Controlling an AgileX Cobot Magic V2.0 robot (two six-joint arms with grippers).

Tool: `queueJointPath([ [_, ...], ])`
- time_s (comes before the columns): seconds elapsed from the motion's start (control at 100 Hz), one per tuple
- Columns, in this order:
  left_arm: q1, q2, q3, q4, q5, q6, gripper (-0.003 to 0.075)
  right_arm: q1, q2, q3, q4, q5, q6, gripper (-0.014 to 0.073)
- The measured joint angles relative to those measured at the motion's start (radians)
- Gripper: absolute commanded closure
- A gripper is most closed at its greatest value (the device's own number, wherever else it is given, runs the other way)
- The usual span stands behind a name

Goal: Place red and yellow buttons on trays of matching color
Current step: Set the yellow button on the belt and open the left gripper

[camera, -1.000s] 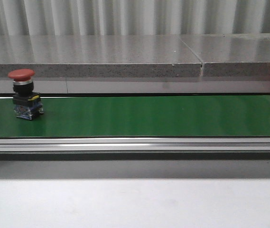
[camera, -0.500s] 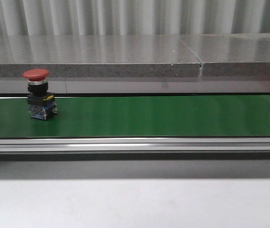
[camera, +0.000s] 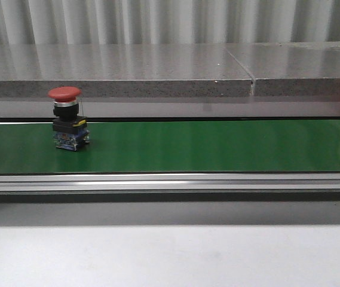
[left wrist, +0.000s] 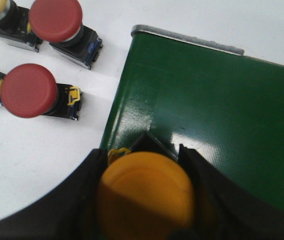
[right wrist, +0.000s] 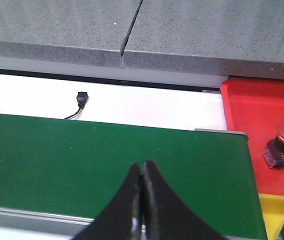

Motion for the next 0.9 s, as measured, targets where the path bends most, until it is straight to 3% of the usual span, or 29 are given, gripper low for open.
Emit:
queueJointPath([
  [0.1,-0.002,0.002,-0.004,-0.021,0.0,0.013,0.0725,0.0,0.0,0.0,0.0,0.0,0.0,0.0662],
  [0.17,-0.002,0.004,-0.004,-0.046,0.002,0.033,0.0668,0.0,0.0,0.0,0.0,0.0,0.0,0.0662],
  [0.29,-0.002,0.004,-0.006,-0.079,0.002,0.062,0.0488,0.0,0.0,0.0,0.0,0.0,0.0,0.0662],
  [0.37,-0.004,0.004,-0.008,-0.09,0.002,0.069,0.0304,0.0,0.0,0.0,0.0,0.0,0.0,0.0662],
  [0.48,-0.004,0.005,-0.025,-0.091,0.011,0.086,0.0157,0.0,0.0,0.0,0.0,0.0,0.0,0.0662],
  [0.9,-0.056,-0.005,-0.142,-0.156,0.047,0.227,0.0149,0.0,0.0,0.0,0.0,0.0,0.0,0.0662],
])
